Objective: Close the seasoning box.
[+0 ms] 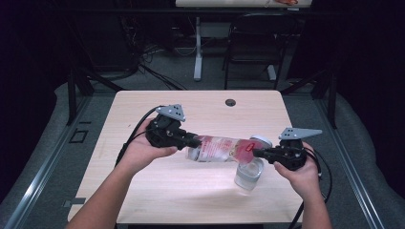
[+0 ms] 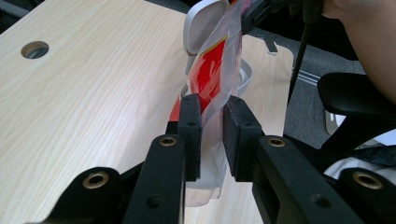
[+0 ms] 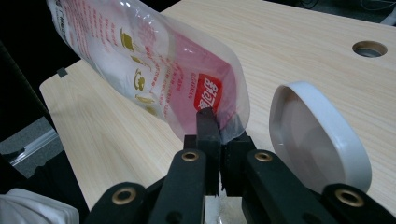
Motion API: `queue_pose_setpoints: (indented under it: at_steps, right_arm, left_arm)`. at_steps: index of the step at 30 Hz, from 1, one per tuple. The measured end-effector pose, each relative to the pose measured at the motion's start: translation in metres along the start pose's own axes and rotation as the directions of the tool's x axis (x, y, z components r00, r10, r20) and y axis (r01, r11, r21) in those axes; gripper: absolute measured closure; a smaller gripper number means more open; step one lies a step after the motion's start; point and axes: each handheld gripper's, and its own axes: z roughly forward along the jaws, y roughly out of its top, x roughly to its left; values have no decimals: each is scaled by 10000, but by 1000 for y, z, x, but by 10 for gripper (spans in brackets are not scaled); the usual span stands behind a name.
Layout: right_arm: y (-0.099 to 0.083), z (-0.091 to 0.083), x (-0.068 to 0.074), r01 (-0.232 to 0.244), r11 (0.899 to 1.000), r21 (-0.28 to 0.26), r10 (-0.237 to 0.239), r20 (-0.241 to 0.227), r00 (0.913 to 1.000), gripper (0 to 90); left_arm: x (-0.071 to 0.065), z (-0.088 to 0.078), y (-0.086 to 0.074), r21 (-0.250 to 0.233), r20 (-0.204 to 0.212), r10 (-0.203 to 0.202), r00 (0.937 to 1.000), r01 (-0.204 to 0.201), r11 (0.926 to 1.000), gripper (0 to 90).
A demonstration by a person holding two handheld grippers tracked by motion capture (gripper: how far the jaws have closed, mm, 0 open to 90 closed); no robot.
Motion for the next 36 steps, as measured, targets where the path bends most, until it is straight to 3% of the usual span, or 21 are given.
queue_pose_setpoints:
  at_steps: [2,3,4,21,23,24,36]
  right_arm:
    - [0,0,0,3,10000,19,-3,9,10000,887]
    - [0,0,0,2,10000,31,-2,12,10000,887]
    - [0,0,0,-9,10000,49,9,12,10000,887]
    - [-2,-1,-1,-31,9999,143,29,176,9998,883]
    - [-2,-1,0,-18,9999,152,15,206,9998,882]
    - [-2,-1,0,9,9998,175,-12,212,9998,882]
    - [-3,-2,2,38,9998,180,-43,266,9996,881]
  left_arm:
    - [0,0,1,15,-7,-1,10000,1,10000,782]
    - [-1,-1,1,161,-262,35,9996,-30,9999,782]
    - [0,0,1,-3,5,-5,10000,5,10000,782]
    - [0,1,7,-25,59,15,10000,-15,10000,782]
    - [-1,1,8,138,-210,48,9998,-45,9999,782]
    - [0,2,8,-31,79,-6,10000,7,10000,782]
    - [-1,1,12,-34,120,180,9998,-179,9998,785]
